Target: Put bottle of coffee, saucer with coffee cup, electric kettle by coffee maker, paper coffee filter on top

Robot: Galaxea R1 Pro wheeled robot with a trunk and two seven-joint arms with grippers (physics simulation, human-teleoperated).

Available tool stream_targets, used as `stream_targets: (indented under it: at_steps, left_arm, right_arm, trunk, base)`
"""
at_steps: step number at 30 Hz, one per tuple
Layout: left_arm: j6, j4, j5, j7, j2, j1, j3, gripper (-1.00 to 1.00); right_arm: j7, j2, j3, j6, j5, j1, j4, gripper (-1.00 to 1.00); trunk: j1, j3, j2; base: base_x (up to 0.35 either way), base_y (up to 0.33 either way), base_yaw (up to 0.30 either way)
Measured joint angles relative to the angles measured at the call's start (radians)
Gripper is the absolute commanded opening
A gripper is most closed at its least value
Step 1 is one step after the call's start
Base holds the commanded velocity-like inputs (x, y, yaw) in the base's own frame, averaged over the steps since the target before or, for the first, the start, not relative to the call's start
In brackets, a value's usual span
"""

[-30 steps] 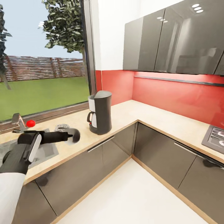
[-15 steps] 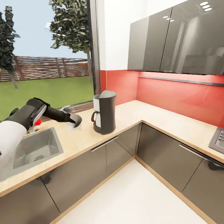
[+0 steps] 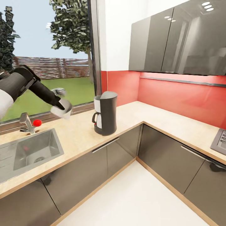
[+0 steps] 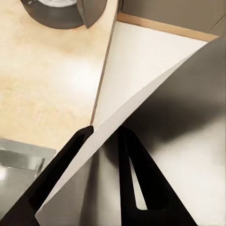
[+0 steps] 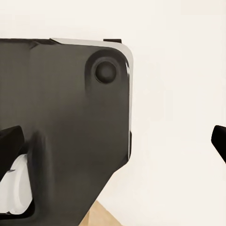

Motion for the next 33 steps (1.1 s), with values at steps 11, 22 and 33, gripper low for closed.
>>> stream_targets:
  at_steps: [11, 22, 33]
  left_arm:
    - [-0.099, -0.008, -0.03, 0.0, 0.007, -0.105, 0.001, -1.0]
    - [-0.1, -0.008, -0.03, 0.0, 0.002, -0.106, -0.003, -1.0]
    - [-0.1, -0.008, -0.027, 0.0, 0.004, -0.102, -0.005, -1.0]
  right_arm:
    - [-0.001, 0.0, -0.001, 0.001, 0.001, 0.0, -0.041, 1.0]
    - [-0.001, 0.0, -0.001, 0.001, 0.001, 0.0, -0.042, 1.0]
    - [-0.001, 0.0, -0.001, 0.001, 0.001, 0.0, -0.042, 1.0]
  trunk:
    - [0.0, 0.0, 0.0]
    - [0.0, 0.0, 0.0]
    - [0.0, 0.0, 0.0]
  base:
    - [0.011, 0.005, 0.0]
    - [0.278, 0.087, -0.182]
    - [0.337, 0.003, -0.025]
